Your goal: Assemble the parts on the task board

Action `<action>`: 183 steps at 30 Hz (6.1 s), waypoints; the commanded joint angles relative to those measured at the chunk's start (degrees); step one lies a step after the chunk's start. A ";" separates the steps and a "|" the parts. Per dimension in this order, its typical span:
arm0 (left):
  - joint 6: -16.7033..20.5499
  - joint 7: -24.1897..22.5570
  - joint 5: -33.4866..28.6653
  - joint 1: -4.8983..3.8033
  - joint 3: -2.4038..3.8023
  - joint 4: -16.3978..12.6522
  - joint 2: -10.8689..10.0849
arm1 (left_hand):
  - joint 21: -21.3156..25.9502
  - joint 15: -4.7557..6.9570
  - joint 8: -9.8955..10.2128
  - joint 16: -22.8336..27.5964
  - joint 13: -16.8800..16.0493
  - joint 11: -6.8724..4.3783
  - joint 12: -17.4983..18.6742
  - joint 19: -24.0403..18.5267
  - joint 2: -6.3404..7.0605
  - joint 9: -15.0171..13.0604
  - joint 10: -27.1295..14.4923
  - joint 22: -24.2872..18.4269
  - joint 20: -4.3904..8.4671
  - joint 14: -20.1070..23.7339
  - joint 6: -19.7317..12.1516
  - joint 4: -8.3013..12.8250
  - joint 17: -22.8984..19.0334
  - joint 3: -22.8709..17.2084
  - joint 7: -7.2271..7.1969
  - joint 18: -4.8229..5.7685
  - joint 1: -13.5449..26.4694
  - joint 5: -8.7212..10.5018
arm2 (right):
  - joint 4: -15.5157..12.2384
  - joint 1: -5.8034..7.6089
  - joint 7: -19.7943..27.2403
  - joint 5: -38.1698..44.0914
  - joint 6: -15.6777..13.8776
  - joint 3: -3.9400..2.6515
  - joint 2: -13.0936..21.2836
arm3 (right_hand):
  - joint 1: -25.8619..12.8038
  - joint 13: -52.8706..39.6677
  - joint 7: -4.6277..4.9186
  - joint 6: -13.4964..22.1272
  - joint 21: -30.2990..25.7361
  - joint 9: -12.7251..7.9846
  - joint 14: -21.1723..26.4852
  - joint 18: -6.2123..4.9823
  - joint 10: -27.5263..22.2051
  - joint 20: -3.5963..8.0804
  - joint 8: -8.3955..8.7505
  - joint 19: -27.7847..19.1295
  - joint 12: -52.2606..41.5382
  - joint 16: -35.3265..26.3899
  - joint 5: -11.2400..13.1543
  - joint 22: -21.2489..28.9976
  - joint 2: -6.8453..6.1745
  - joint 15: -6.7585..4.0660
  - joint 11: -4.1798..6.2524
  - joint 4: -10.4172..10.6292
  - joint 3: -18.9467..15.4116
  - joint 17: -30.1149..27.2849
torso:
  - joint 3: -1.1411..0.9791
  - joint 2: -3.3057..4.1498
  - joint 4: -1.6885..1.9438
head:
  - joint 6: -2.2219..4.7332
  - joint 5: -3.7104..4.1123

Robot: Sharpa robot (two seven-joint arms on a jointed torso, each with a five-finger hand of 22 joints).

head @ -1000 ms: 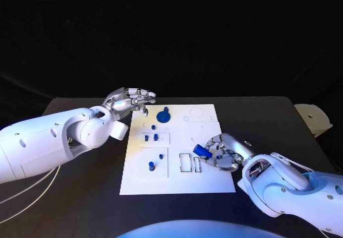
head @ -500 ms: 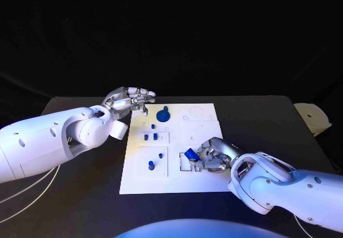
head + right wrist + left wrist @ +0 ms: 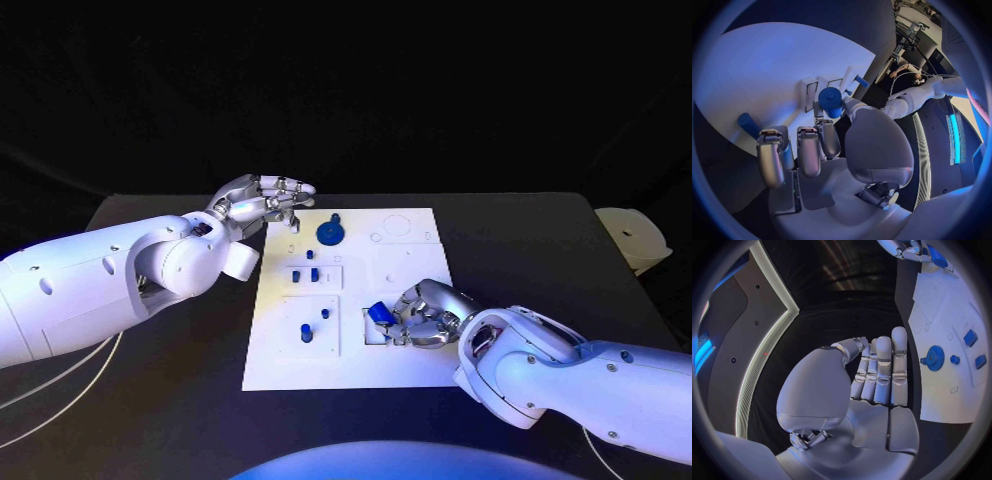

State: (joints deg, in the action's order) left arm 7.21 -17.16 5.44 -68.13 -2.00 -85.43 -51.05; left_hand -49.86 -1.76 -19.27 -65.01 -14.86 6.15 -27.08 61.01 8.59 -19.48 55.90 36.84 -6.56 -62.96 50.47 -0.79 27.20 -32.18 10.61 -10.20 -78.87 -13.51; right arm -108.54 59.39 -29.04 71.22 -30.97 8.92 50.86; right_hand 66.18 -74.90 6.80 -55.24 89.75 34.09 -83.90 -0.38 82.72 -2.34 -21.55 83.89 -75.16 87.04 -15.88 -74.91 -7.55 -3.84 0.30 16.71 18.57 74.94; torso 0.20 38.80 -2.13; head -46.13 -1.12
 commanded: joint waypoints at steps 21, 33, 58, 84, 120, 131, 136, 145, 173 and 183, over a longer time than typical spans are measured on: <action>-0.69 -0.44 0.04 -0.06 0.04 -0.29 -0.13 | 0.30 -0.02 -0.35 -0.22 -0.03 0.14 -0.42 0.20 -0.48 -0.06 -0.46 -0.05 -0.24 0.50 -0.51 -0.02 -0.13 -0.37 -0.08 -0.41 -0.05 -0.31 | 2.03 -0.06 -1.14 0.95 1.37 0.01 -1.64 | -11.25 -3.91 -2.96 -1.57 0.25 4.37 -4.69 0.38 -1.06 0.28 -2.28 6.11 2.99 -0.10 8.79 -15.09 -0.52 -0.23 0.06 0.15 -12.73 8.14 | 0.02 0.01 -0.08 | -0.25 -0.14; -0.60 -0.39 0.03 -0.06 0.04 -0.39 -0.40 | 0.30 -0.02 -0.35 -0.22 -0.03 0.14 -0.42 0.20 -0.48 -0.06 -0.46 -0.05 -0.24 0.50 -0.51 -0.02 -0.13 -0.37 -0.08 -0.41 -0.05 -0.31 | 1.36 -0.24 -0.63 2.55 0.27 0.01 -0.98 | -9.80 -3.84 -2.94 -1.18 0.25 4.56 -4.71 0.38 -1.12 0.20 -2.85 6.11 3.38 -0.09 9.20 -15.09 2.69 -0.19 0.03 0.11 -17.82 8.23 | -0.01 -0.01 -0.03 | -0.39 -0.19; -0.45 -0.28 0.03 -0.05 0.03 -0.33 -0.38 | 0.29 -0.05 -0.45 -0.26 0.00 0.17 -0.60 0.20 -0.60 -0.07 -0.56 -0.03 -0.25 0.52 -0.55 -0.11 -0.22 -0.53 -0.04 -0.39 0.12 -0.32 | -1.41 -0.97 2.76 3.80 1.68 0.01 0.89 | 0.89 -5.73 -3.49 -1.87 0.25 4.39 -4.88 0.38 0.50 0.54 -3.75 6.11 0.65 0.22 3.36 -15.09 5.14 -0.59 0.54 -0.12 -19.52 8.90 | 0.03 -0.01 0.02 | -0.30 0.15; -0.32 -0.20 0.03 -0.05 0.03 -0.35 -0.52 | 0.31 -0.09 -0.48 -0.30 0.03 0.21 -0.68 0.20 -0.78 -0.07 -0.66 -0.04 -0.27 0.51 -0.63 -0.31 -0.27 -0.63 0.00 -0.38 0.34 -0.35 | -0.55 -1.25 1.28 10.56 2.77 0.01 1.63 | 9.17 -6.71 -4.06 -2.42 0.25 3.54 -4.95 0.38 1.22 0.99 -3.76 6.11 -0.58 0.38 6.46 -15.09 5.86 -1.06 1.07 -0.70 -17.47 9.25 | -0.03 0.00 -0.07 | -0.50 0.02; -0.92 -0.66 0.01 -0.02 -0.08 -0.41 -0.52 | 0.39 -0.15 -0.53 -0.36 0.09 0.25 -0.83 0.16 -0.66 -0.06 -0.87 -0.08 -0.33 0.53 -0.82 -0.54 -0.37 -0.66 0.02 -0.37 0.78 -0.32 | -1.96 -0.44 3.99 14.94 3.88 0.03 14.80 | 10.45 -4.98 -1.21 0.95 0.25 0.21 -4.83 0.38 -0.81 -0.77 1.86 6.11 2.92 0.21 7.65 -15.09 4.01 1.01 -1.37 -0.10 -17.55 9.03 | 0.00 -0.02 -0.06 | 0.03 1.92; -0.82 -0.55 0.01 -0.02 -0.13 -0.48 -0.82 | 0.39 -0.15 -0.53 -0.36 0.09 0.25 -0.83 0.16 -0.66 -0.06 -0.87 -0.08 -0.33 0.53 -0.82 -0.54 -0.37 -0.66 0.02 -0.37 0.78 -0.32 | -0.80 -1.35 -0.10 16.71 4.59 0.08 13.05 | 9.82 -4.81 -1.26 0.55 0.25 0.10 -4.80 0.38 -0.95 -0.82 1.98 6.11 3.22 0.16 7.90 -15.09 4.26 1.00 -1.35 0.00 -17.75 8.93 | 0.03 0.10 0.09 | -0.14 1.88; -0.80 -0.54 0.01 -0.02 -0.14 -0.54 -0.98 | 0.43 -0.15 -0.58 -0.39 0.11 0.23 -0.91 0.14 -0.64 -0.07 -0.93 -0.10 -0.35 0.56 -0.86 -0.56 -0.41 -0.71 -0.01 -0.37 0.85 -0.32 | -0.40 -1.55 -0.79 17.41 5.03 0.10 12.59 | 9.85 -4.84 -1.32 0.39 0.25 0.08 -4.79 0.38 -0.93 -0.83 1.99 6.11 3.17 0.14 7.80 -15.09 4.46 0.98 -1.30 -0.07 -17.67 8.91 | 0.00 0.05 -0.07 | -0.29 1.64; -0.83 -0.51 0.01 -0.02 -0.14 -0.61 -1.06 | 0.43 -0.15 -0.58 -0.39 0.11 0.23 -0.91 0.14 -0.64 -0.07 -0.93 -0.10 -0.35 0.56 -0.86 -0.56 -0.41 -0.71 -0.01 -0.37 0.85 -0.32 | 0.56 -1.86 -1.38 18.99 6.09 0.12 10.91 | 9.99 -4.86 -1.46 0.01 0.25 0.07 -4.79 0.38 -0.90 -0.82 1.94 6.11 3.13 0.15 7.65 -15.09 4.66 0.92 -1.20 -0.15 -17.57 8.92 | -0.02 -0.01 -0.10 | -0.40 1.54; -0.84 -0.12 0.01 -0.03 -0.15 -0.77 -1.19 | 0.47 -0.11 -0.67 -0.45 0.16 0.21 -1.07 0.14 -0.69 -0.08 -1.07 -0.11 -0.34 0.61 -0.97 -0.39 -0.50 -1.00 -0.02 -0.41 0.68 -0.39 | -0.21 -2.49 -2.27 21.26 4.67 0.15 9.87 | 8.52 -5.10 -2.38 -0.24 0.25 4.89 -4.92 0.38 -0.12 -0.08 -0.89 6.11 2.99 0.29 1.98 -15.09 -0.47 0.10 -0.28 -11.79 14.27 9.56 | 0.00 -0.05 -0.10 | -0.45 1.36; -0.81 -0.17 0.01 -0.03 -0.15 -0.77 -1.03 | 0.47 -0.11 -0.67 -0.45 0.16 0.21 -1.07 0.14 -0.69 -0.08 -1.07 -0.11 -0.34 0.61 -0.97 -0.39 -0.50 -1.00 -0.02 -0.41 0.68 -0.39 | -3.47 -1.69 -1.94 16.40 -1.82 0.02 9.11 | 4.72 -5.36 -2.64 -0.55 0.25 4.71 -4.97 0.38 0.10 0.12 -0.63 6.11 2.63 0.39 2.71 -15.09 -0.91 -0.10 -0.07 -10.30 14.58 9.76 | 0.04 -0.03 -0.02 | -0.38 1.53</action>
State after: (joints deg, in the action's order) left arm 7.16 -16.98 5.44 -68.12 -2.19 -86.02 -52.20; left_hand -49.63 -1.96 -19.55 -65.22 -14.79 6.35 -27.78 61.01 8.06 -19.49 55.30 36.80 -6.56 -62.76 50.07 -1.19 26.79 -32.89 10.62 -10.20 -78.34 -13.50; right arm -111.63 57.66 -30.70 90.51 -29.27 8.93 60.18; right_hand 71.23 -74.96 4.86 -55.31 89.75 38.74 -84.03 -0.39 82.41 -2.69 -21.16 84.00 -72.21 87.24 -13.41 -74.91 -8.52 -3.72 0.22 6.21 33.06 74.90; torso 0.23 38.73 -2.18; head -46.49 0.36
